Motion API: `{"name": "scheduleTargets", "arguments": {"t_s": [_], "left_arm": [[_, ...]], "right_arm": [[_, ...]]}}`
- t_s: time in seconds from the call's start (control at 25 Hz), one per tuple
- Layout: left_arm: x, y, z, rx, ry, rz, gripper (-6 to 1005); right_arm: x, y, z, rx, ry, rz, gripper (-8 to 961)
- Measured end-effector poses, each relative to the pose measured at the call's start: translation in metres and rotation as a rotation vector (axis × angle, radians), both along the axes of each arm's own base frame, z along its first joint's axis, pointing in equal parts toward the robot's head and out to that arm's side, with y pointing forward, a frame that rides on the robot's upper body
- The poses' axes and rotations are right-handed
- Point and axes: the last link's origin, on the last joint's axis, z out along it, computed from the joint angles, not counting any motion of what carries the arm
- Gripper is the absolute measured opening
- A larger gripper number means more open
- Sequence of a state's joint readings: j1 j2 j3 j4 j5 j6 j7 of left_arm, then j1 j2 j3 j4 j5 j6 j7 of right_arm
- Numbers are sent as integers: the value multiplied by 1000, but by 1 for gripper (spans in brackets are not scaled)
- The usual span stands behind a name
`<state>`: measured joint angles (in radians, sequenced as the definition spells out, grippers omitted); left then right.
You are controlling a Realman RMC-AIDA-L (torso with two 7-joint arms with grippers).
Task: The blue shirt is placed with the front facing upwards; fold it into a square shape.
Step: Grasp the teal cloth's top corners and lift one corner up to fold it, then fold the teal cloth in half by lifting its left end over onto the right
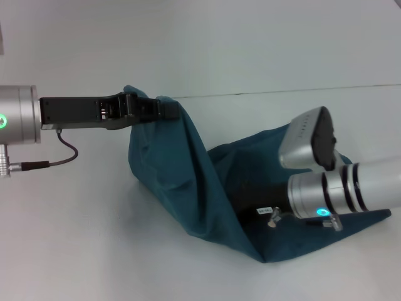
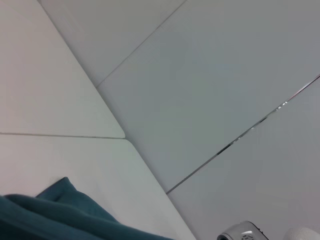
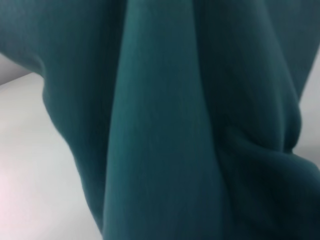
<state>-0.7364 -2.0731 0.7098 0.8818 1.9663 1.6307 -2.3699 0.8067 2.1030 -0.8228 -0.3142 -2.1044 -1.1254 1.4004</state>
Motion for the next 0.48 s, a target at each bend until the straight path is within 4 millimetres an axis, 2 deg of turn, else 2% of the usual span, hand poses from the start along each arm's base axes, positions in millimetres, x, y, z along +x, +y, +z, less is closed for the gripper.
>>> {"name": "scheduleTargets", "arguments": {"t_s": [0.48], "left_arm": [[1,2,3,13,5,-16,32]], "right_arm": [[-32,12,-14,-13,18,34,1]]}}
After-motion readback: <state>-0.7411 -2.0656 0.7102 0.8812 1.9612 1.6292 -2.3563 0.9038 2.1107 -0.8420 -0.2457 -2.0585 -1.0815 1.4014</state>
